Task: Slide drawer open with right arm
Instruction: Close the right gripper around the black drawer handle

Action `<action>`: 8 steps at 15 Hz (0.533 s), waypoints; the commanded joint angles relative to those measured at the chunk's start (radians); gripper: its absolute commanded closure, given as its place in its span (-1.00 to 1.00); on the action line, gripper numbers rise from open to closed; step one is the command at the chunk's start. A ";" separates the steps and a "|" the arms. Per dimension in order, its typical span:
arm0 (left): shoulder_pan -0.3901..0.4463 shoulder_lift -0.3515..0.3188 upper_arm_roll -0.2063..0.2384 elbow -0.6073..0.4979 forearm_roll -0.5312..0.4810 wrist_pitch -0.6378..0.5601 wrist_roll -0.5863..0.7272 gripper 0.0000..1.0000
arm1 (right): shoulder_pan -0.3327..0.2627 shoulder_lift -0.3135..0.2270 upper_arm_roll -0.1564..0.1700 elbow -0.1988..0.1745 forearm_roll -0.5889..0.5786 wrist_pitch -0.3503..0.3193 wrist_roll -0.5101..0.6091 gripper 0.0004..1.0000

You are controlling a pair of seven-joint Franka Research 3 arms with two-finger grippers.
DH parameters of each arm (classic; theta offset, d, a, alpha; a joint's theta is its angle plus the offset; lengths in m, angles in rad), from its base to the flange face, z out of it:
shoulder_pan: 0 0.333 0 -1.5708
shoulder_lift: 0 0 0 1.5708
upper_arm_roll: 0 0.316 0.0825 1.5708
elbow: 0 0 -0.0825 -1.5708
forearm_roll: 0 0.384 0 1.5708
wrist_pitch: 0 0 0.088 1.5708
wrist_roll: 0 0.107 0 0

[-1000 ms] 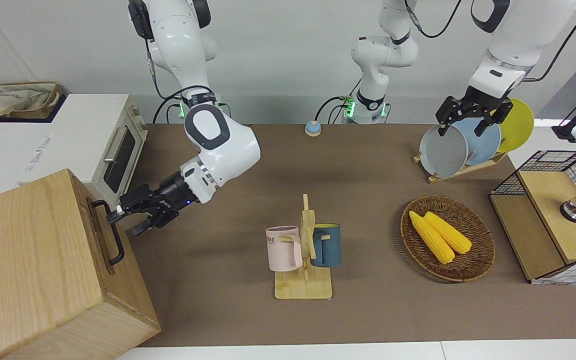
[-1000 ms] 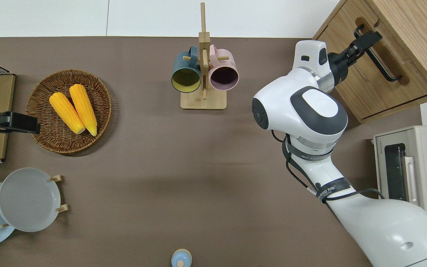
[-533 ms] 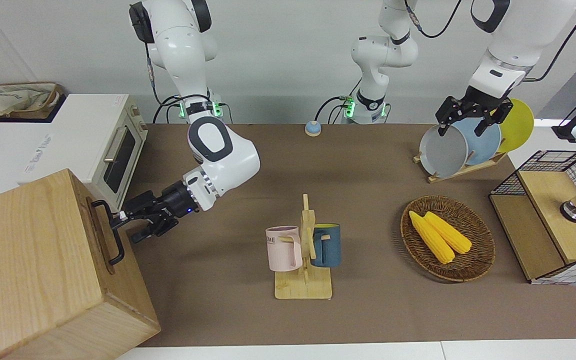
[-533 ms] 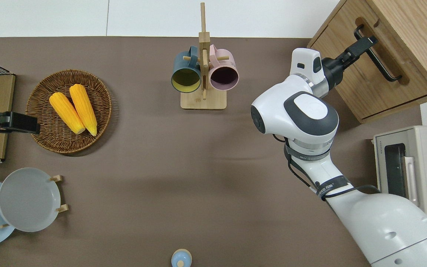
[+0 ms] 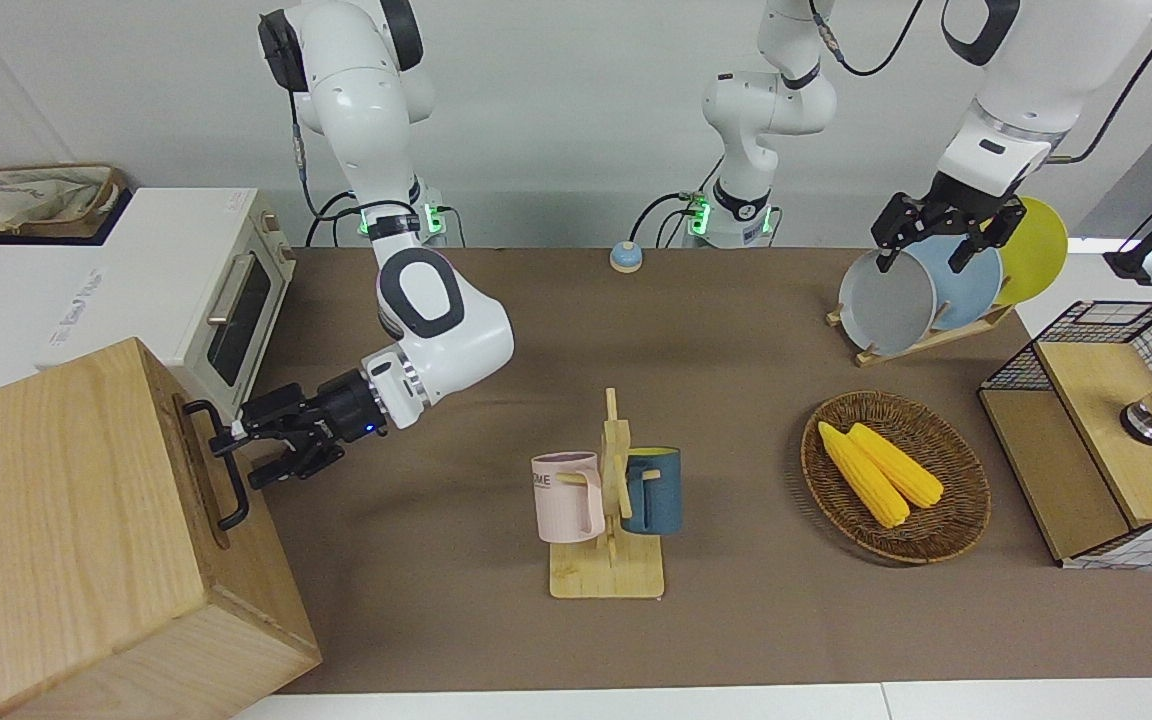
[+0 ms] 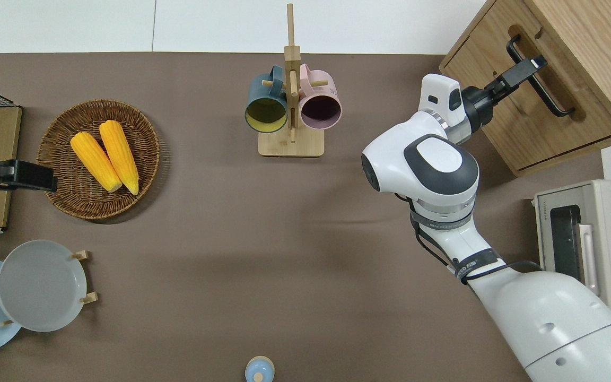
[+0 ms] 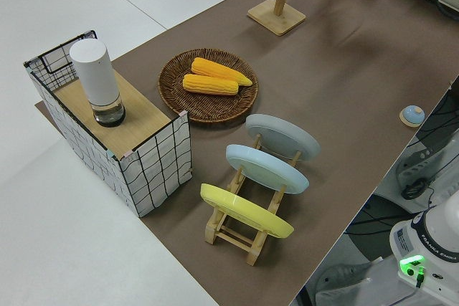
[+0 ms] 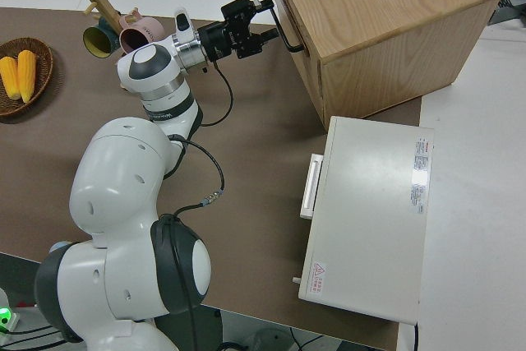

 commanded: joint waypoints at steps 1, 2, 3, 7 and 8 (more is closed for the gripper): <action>-0.017 0.013 0.017 0.020 0.012 0.000 0.008 -1.00 | -0.009 0.000 0.010 -0.023 -0.032 -0.017 0.030 -0.51; -0.017 0.013 0.017 0.020 0.012 0.000 0.008 -0.99 | -0.012 0.000 0.010 -0.024 -0.032 -0.017 0.027 -0.18; -0.017 0.013 0.017 0.020 0.012 0.000 0.008 -1.00 | -0.012 -0.002 0.010 -0.024 -0.032 -0.017 0.023 0.09; -0.017 0.013 0.017 0.020 0.012 0.000 0.008 -1.00 | -0.015 -0.002 0.010 -0.024 -0.035 -0.017 0.016 0.55; -0.017 0.013 0.017 0.020 0.012 0.000 0.008 -0.99 | -0.017 -0.002 0.010 -0.023 -0.046 -0.017 0.015 0.56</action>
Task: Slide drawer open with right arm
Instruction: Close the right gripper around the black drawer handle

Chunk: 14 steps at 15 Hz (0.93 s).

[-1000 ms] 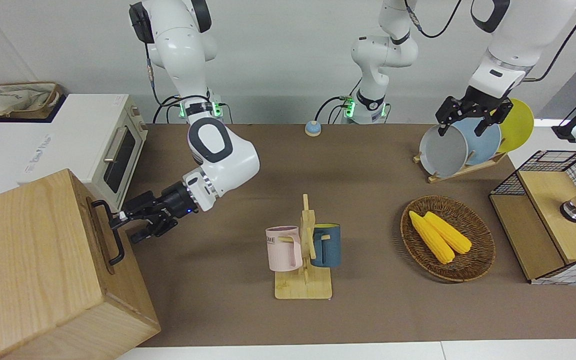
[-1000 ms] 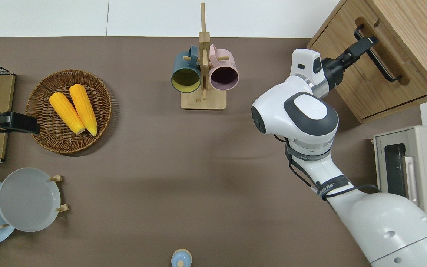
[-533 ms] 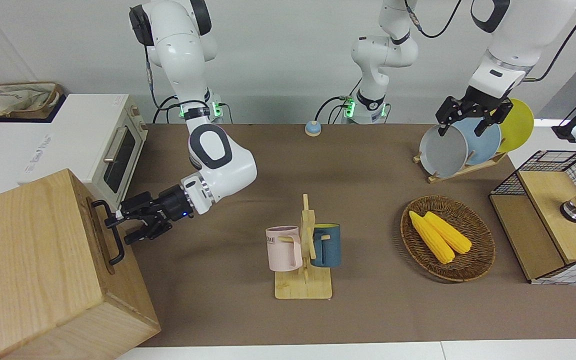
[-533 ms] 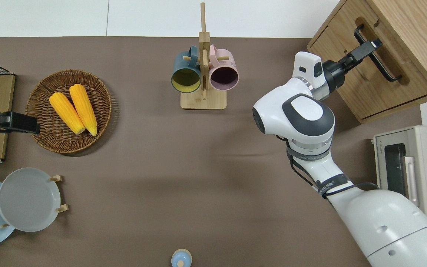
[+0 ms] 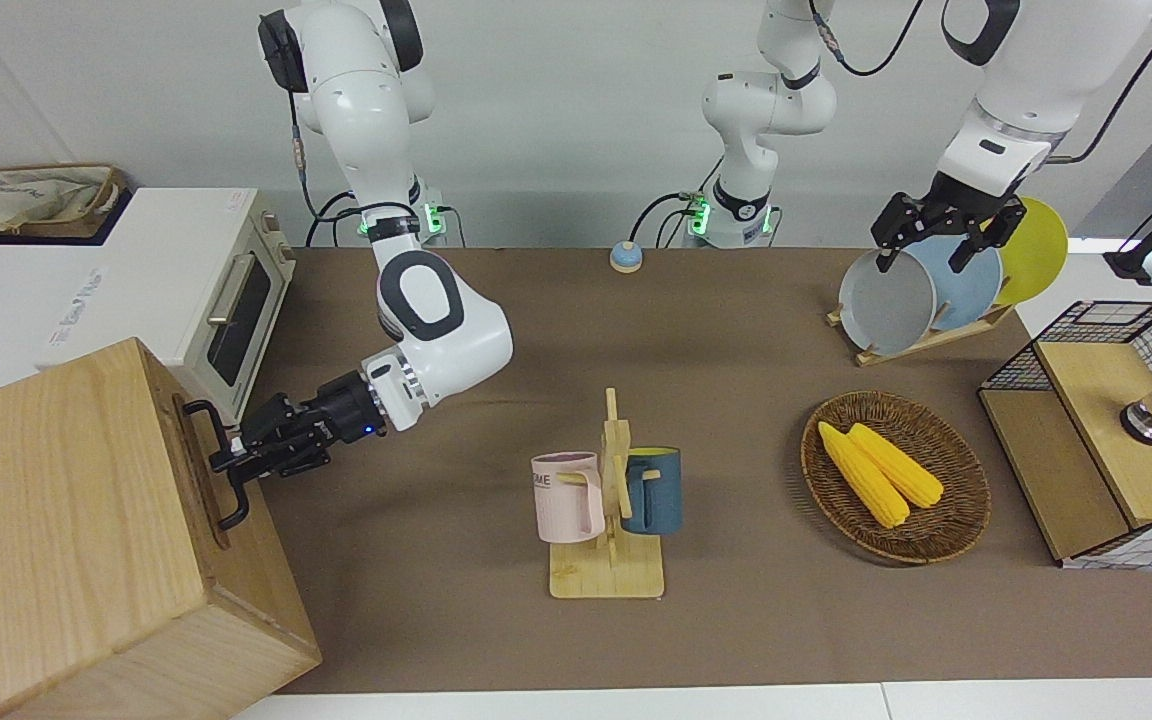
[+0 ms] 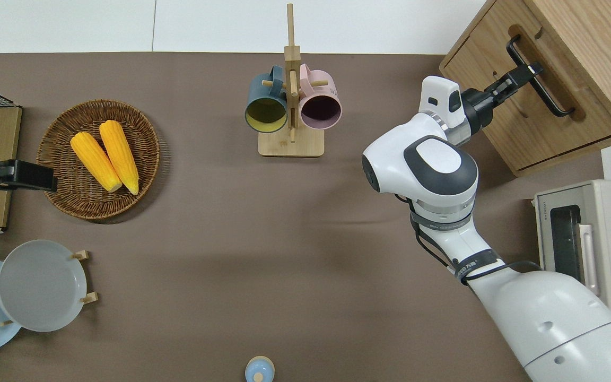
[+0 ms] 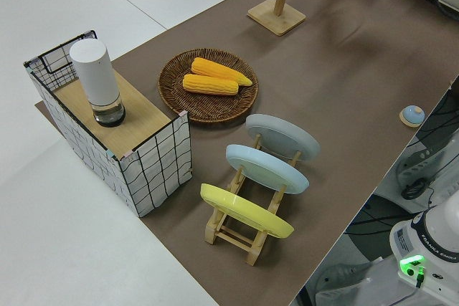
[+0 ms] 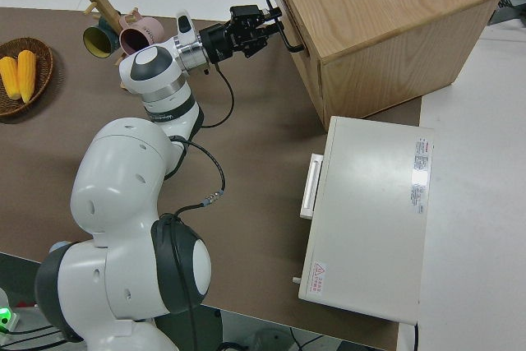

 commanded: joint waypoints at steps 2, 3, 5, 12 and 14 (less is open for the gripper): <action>-0.017 0.013 0.017 0.020 0.012 0.000 0.008 -0.99 | -0.016 -0.004 0.011 -0.015 -0.055 -0.007 0.003 0.63; -0.017 0.013 0.017 0.020 0.012 0.000 0.008 -1.00 | -0.016 -0.007 0.011 -0.015 -0.057 -0.007 -0.006 0.69; -0.017 0.013 0.017 0.020 0.012 0.000 0.008 -1.00 | -0.015 -0.012 0.011 -0.012 -0.055 -0.009 -0.024 0.80; -0.017 0.013 0.017 0.020 0.012 0.000 0.008 -0.99 | 0.007 -0.015 0.011 -0.010 -0.044 -0.036 -0.030 0.90; -0.017 0.013 0.017 0.020 0.012 0.000 0.008 -0.99 | 0.033 -0.015 0.011 -0.010 -0.040 -0.064 -0.030 0.90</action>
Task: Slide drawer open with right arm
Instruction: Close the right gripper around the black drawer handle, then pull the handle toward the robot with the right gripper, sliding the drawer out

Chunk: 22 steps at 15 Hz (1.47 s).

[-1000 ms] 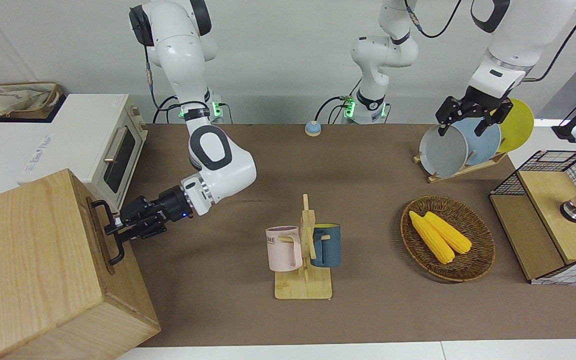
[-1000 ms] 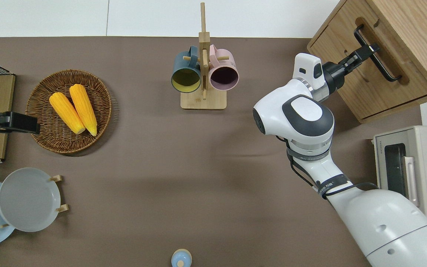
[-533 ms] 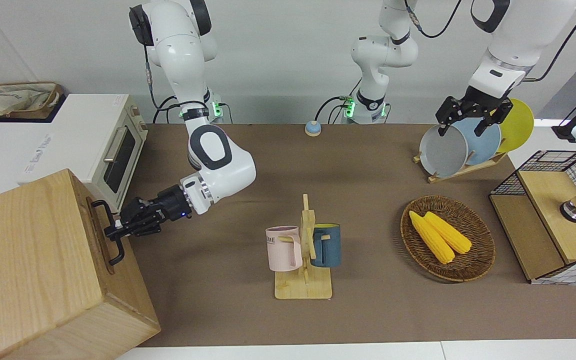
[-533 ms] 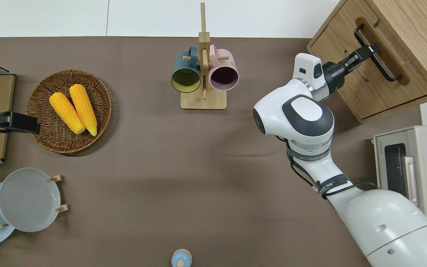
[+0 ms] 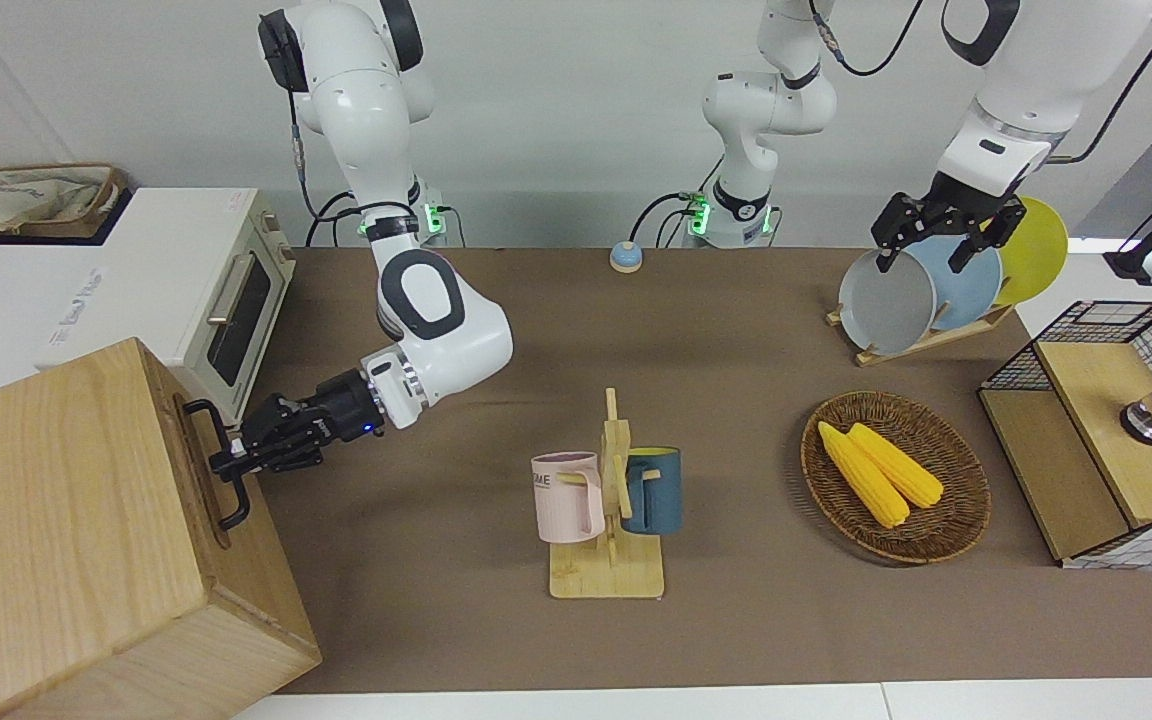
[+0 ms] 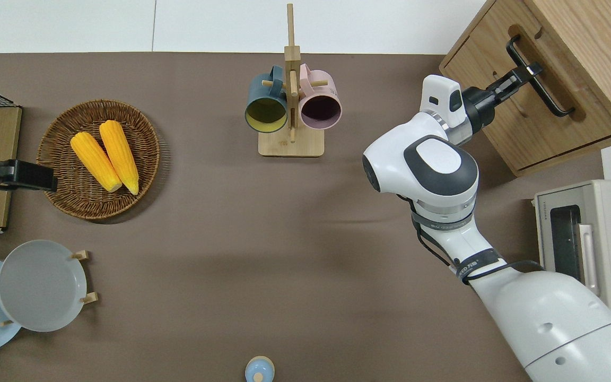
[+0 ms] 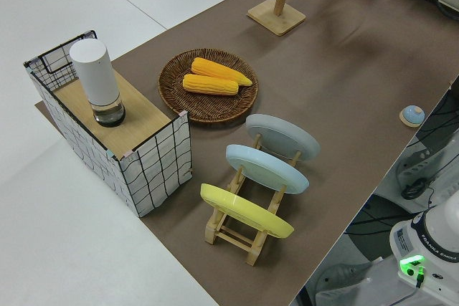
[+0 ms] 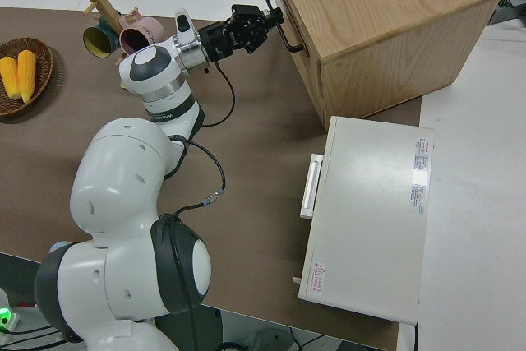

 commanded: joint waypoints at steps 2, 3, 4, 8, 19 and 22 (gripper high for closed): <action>-0.017 0.013 0.017 0.020 0.012 0.000 0.008 -0.99 | 0.047 -0.013 0.010 -0.013 -0.019 -0.073 -0.040 0.90; -0.017 0.013 0.017 0.020 0.012 0.000 0.008 -1.00 | 0.059 -0.013 0.010 -0.013 -0.014 -0.085 -0.040 0.90; -0.017 0.013 0.017 0.020 0.012 0.000 0.008 -0.99 | 0.069 -0.013 0.010 -0.013 0.000 -0.099 -0.040 0.90; -0.017 0.013 0.017 0.020 0.012 0.000 0.008 -1.00 | 0.096 -0.013 0.051 -0.013 0.014 -0.154 -0.042 0.88; -0.017 0.013 0.017 0.020 0.012 0.000 0.008 -0.99 | 0.200 -0.015 0.150 -0.001 0.113 -0.321 -0.093 0.88; -0.017 0.013 0.017 0.020 0.012 0.000 0.008 -1.00 | 0.246 -0.015 0.150 0.006 0.135 -0.365 -0.103 0.88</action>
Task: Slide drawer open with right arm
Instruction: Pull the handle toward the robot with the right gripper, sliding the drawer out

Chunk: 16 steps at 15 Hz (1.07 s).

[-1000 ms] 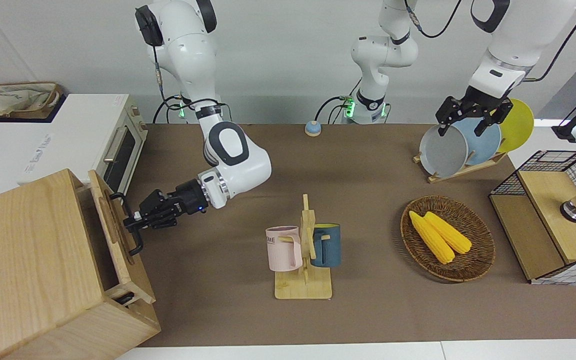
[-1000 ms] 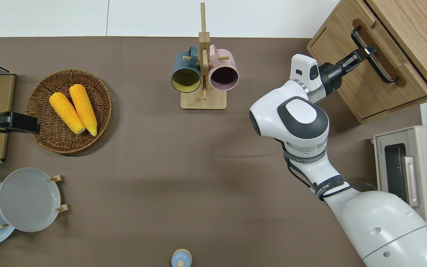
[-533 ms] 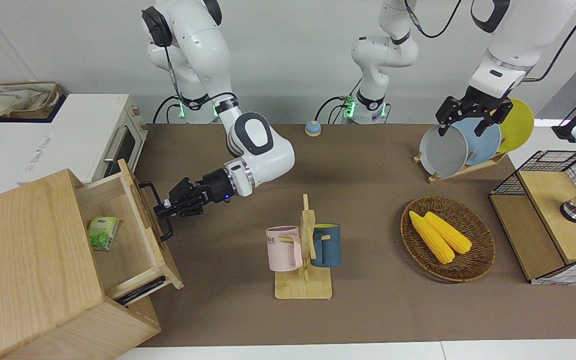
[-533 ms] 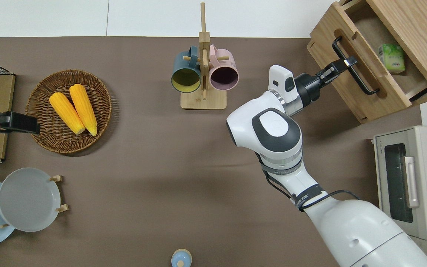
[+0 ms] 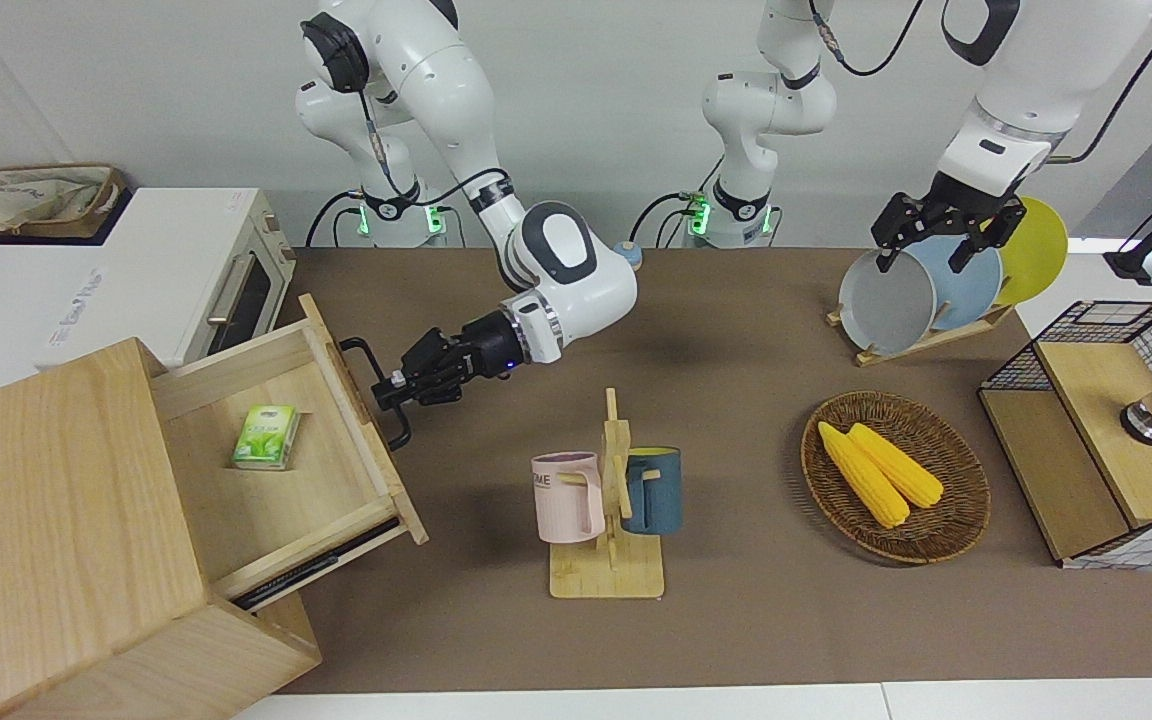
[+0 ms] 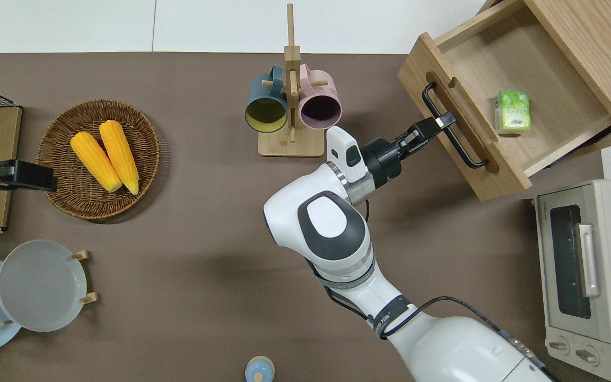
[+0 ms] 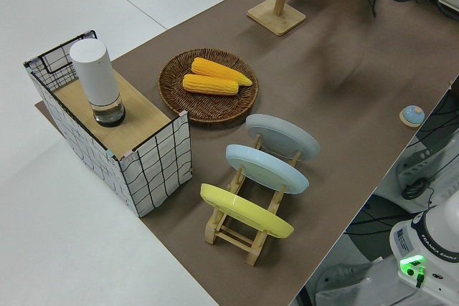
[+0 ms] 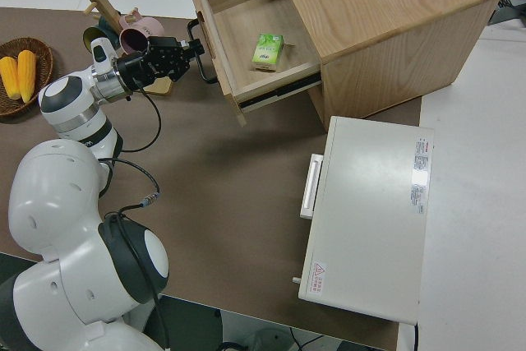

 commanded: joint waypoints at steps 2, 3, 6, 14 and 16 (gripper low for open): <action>-0.017 0.013 0.017 0.020 0.012 0.000 0.008 -0.99 | 0.084 -0.011 0.004 0.035 0.029 -0.058 -0.095 0.88; -0.017 0.013 0.017 0.020 0.012 0.000 0.008 -0.99 | 0.095 -0.011 0.004 0.037 0.040 -0.067 -0.095 0.88; -0.017 0.013 0.017 0.020 0.012 0.000 0.008 -1.00 | 0.126 -0.011 0.004 0.037 0.057 -0.106 -0.092 0.88; -0.017 0.013 0.017 0.020 0.012 0.000 0.008 -1.00 | 0.164 -0.009 0.004 0.038 0.087 -0.141 -0.092 0.88; -0.017 0.013 0.017 0.020 0.012 0.000 0.008 -0.99 | 0.164 -0.007 0.002 0.038 0.087 -0.138 -0.086 0.83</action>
